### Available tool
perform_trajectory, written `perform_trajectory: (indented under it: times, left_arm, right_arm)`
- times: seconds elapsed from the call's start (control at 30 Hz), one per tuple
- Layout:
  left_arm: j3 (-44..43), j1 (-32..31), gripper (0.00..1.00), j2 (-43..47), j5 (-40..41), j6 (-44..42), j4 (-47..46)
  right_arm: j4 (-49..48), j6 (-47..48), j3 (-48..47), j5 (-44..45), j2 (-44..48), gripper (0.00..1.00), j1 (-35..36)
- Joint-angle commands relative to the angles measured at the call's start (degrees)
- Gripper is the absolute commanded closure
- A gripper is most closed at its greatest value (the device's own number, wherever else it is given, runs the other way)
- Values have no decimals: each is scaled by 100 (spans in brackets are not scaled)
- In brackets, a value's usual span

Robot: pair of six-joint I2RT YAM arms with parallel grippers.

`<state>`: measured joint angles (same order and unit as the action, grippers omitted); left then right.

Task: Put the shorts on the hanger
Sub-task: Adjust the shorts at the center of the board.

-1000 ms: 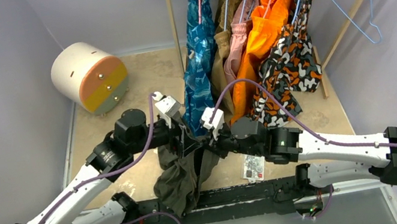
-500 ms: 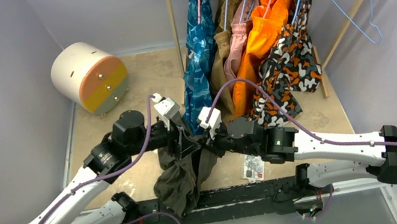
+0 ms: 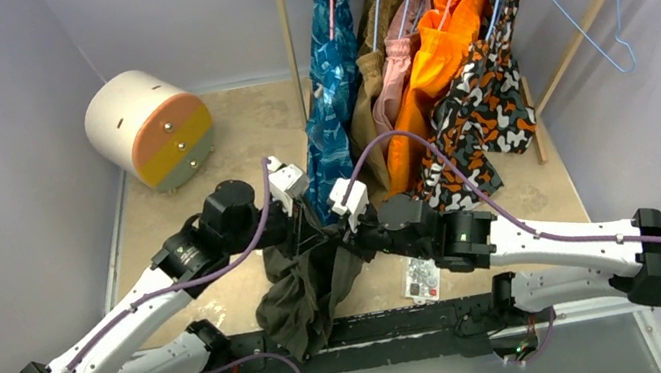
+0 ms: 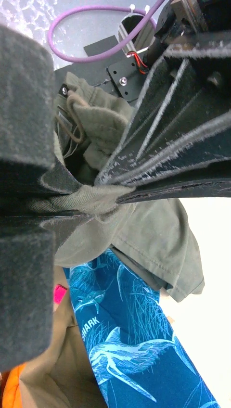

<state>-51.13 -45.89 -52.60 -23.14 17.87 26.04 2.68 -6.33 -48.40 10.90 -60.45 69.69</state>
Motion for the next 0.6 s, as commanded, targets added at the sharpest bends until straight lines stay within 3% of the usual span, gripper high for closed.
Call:
perform_trajectory:
  times: [0.0,0.07,0.2,0.27,0.37,0.57]
  left_arm:
    - [47,-25,100,115,404,4,-286]
    - [30,-25,100,288,811,105,-430]
    - [-159,-25,100,793,2080,473,-745]
    - [-324,-25,100,983,2598,663,-880]
    - [-621,-25,100,1136,3528,1037,-980]
    - [-1120,-25,100,1195,4977,1885,-1107]
  right_arm:
    - [-417,76,-388,-92,98,100,-17]
    - [-384,25,-416,-65,116,100,-15]
    - [-180,-319,-516,197,244,47,-17]
    - [-65,-496,-527,475,411,32,-16]
    - [-169,-614,-460,596,792,25,-17]
    - [-576,-558,-339,-167,931,27,-17]
